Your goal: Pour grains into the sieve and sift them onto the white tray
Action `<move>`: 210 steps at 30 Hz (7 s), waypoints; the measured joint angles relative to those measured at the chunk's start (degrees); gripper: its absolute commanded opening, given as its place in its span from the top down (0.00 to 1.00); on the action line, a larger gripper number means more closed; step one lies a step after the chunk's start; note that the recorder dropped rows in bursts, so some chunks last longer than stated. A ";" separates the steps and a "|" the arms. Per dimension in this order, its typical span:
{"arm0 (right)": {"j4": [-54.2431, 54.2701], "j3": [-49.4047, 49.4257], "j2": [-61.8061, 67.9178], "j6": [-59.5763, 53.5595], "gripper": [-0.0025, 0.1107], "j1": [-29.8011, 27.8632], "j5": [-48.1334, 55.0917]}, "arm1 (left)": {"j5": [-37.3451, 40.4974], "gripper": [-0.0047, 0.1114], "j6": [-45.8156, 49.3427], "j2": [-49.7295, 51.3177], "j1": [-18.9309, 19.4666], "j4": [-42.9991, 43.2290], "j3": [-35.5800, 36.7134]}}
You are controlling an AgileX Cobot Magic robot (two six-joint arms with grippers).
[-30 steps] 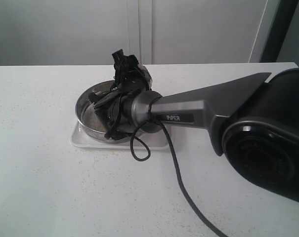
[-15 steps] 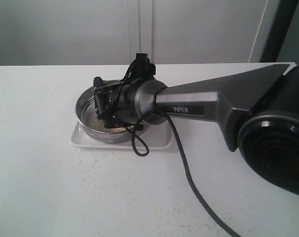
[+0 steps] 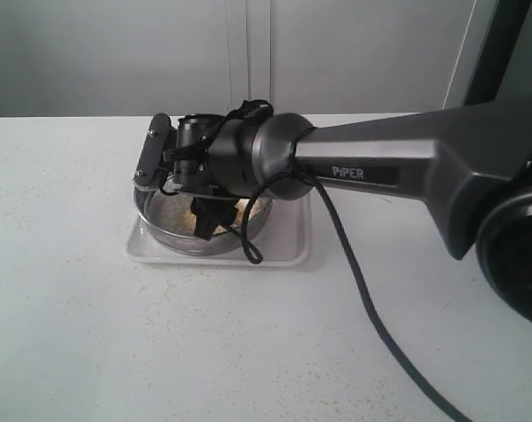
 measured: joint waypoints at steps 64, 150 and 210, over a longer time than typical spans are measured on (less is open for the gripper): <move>20.90 45.01 -24.21 17.29 0.98 -27.84 -75.32 | 0.00 0.96 0.00 0.00 0.00 0.00 0.00; 39.33 51.93 4.93 -10.72 0.98 -48.97 -108.66 | 0.00 0.96 0.00 0.00 0.00 0.00 0.00; 40.74 53.16 -1.10 -11.76 0.08 -48.97 -107.80 | 0.00 0.96 0.00 0.00 0.00 0.00 0.00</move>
